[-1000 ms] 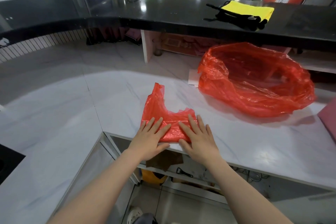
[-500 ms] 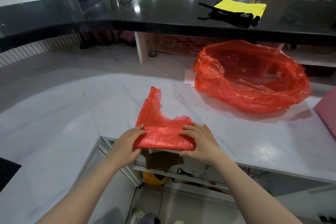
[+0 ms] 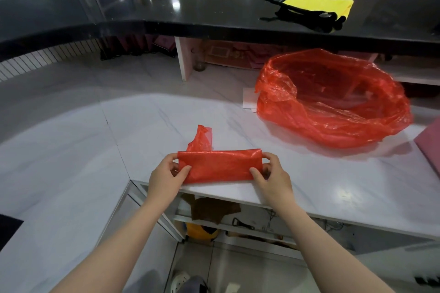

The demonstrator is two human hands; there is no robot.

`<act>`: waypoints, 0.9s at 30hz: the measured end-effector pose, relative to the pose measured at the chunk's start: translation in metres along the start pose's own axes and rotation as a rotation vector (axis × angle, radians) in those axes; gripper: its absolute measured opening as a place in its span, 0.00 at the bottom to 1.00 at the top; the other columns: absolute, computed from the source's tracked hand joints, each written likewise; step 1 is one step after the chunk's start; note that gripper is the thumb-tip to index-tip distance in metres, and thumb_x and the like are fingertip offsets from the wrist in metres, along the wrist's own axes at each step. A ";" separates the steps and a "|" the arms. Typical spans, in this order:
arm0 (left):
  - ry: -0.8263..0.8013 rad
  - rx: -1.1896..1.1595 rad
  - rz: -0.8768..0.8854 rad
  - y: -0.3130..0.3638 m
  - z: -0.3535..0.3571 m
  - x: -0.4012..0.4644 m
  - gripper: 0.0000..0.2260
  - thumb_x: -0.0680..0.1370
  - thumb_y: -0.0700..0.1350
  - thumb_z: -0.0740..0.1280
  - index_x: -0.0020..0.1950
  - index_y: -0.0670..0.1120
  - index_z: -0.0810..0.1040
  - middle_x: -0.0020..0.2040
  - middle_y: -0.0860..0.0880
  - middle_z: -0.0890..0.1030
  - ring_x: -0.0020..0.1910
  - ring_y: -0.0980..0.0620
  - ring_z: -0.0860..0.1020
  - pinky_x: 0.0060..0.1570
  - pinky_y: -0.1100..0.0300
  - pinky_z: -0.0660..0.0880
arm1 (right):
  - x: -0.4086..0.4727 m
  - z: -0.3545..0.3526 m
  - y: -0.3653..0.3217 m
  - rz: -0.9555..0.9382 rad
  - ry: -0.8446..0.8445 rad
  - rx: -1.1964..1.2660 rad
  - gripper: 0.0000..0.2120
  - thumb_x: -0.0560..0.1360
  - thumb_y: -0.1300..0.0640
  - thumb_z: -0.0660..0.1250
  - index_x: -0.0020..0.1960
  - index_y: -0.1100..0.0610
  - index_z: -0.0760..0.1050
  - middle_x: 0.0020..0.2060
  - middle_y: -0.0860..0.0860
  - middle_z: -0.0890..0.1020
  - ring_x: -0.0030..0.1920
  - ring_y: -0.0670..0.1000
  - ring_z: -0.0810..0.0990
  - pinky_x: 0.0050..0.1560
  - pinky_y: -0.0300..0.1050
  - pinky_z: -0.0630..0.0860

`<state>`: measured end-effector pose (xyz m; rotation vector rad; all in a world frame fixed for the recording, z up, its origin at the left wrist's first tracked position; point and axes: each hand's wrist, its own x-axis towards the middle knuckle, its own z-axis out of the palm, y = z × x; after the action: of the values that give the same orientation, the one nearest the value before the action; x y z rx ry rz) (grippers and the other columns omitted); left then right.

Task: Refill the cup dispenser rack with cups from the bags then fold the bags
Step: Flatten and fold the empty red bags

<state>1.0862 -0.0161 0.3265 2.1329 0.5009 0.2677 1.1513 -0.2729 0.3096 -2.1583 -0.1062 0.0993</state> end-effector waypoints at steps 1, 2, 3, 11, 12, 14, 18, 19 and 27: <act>0.007 0.009 -0.005 0.002 0.001 0.001 0.17 0.76 0.50 0.69 0.63 0.53 0.71 0.46 0.55 0.79 0.42 0.60 0.77 0.39 0.64 0.76 | 0.000 0.001 0.000 -0.010 0.020 -0.024 0.23 0.75 0.49 0.68 0.66 0.40 0.63 0.38 0.41 0.78 0.40 0.38 0.77 0.34 0.31 0.68; 0.015 0.020 -0.008 0.004 0.002 0.001 0.20 0.75 0.50 0.70 0.65 0.53 0.69 0.51 0.54 0.79 0.43 0.59 0.78 0.42 0.62 0.77 | 0.000 0.002 0.000 -0.027 0.025 -0.052 0.25 0.75 0.49 0.68 0.67 0.38 0.60 0.39 0.43 0.77 0.41 0.41 0.76 0.37 0.33 0.67; 0.019 0.040 -0.003 0.004 0.002 0.001 0.23 0.75 0.49 0.70 0.68 0.54 0.67 0.57 0.53 0.77 0.46 0.57 0.78 0.46 0.59 0.78 | -0.001 0.003 0.000 -0.046 0.018 -0.084 0.27 0.75 0.50 0.67 0.68 0.36 0.58 0.41 0.44 0.76 0.43 0.42 0.74 0.40 0.36 0.69; -0.280 0.762 0.595 0.009 0.019 -0.001 0.25 0.81 0.55 0.55 0.77 0.54 0.55 0.77 0.51 0.47 0.76 0.47 0.45 0.73 0.48 0.41 | 0.001 0.008 0.002 -0.175 -0.061 -0.397 0.25 0.79 0.43 0.55 0.74 0.48 0.62 0.51 0.47 0.67 0.55 0.45 0.60 0.63 0.44 0.65; -0.335 0.801 0.550 0.004 0.021 0.001 0.26 0.81 0.59 0.50 0.78 0.56 0.47 0.76 0.53 0.40 0.75 0.50 0.37 0.72 0.51 0.35 | 0.000 0.009 0.001 -0.177 -0.078 -0.436 0.28 0.79 0.40 0.54 0.75 0.49 0.61 0.55 0.49 0.67 0.59 0.47 0.60 0.66 0.44 0.63; -0.415 0.861 0.487 -0.004 0.022 0.002 0.30 0.79 0.65 0.47 0.74 0.59 0.34 0.74 0.54 0.34 0.72 0.52 0.32 0.70 0.53 0.31 | 0.000 0.010 0.000 -0.205 -0.119 -0.557 0.33 0.77 0.35 0.50 0.77 0.52 0.57 0.70 0.53 0.60 0.72 0.52 0.52 0.73 0.48 0.53; -0.474 0.891 0.467 -0.006 0.020 0.005 0.33 0.76 0.69 0.47 0.71 0.62 0.29 0.73 0.54 0.31 0.71 0.53 0.30 0.69 0.54 0.30 | 0.000 0.011 -0.002 -0.264 -0.205 -0.740 0.39 0.75 0.30 0.46 0.79 0.52 0.45 0.78 0.47 0.43 0.77 0.52 0.36 0.73 0.49 0.38; -0.475 0.893 0.470 -0.005 0.019 0.006 0.35 0.75 0.70 0.48 0.71 0.62 0.29 0.73 0.54 0.31 0.71 0.53 0.30 0.69 0.54 0.30 | 0.000 0.010 -0.002 -0.267 -0.230 -0.742 0.41 0.75 0.29 0.47 0.79 0.51 0.43 0.78 0.46 0.43 0.77 0.52 0.37 0.72 0.49 0.37; -0.435 0.806 0.534 -0.023 -0.004 -0.008 0.41 0.76 0.57 0.66 0.74 0.61 0.36 0.75 0.57 0.39 0.75 0.54 0.40 0.72 0.56 0.36 | -0.002 -0.005 0.002 -0.396 -0.423 -0.771 0.47 0.64 0.24 0.60 0.75 0.34 0.41 0.78 0.44 0.45 0.77 0.57 0.37 0.72 0.54 0.33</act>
<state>1.0719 -0.0054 0.3102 2.9809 -0.2906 -0.1465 1.1501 -0.2781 0.3104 -2.7910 -0.9424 0.3265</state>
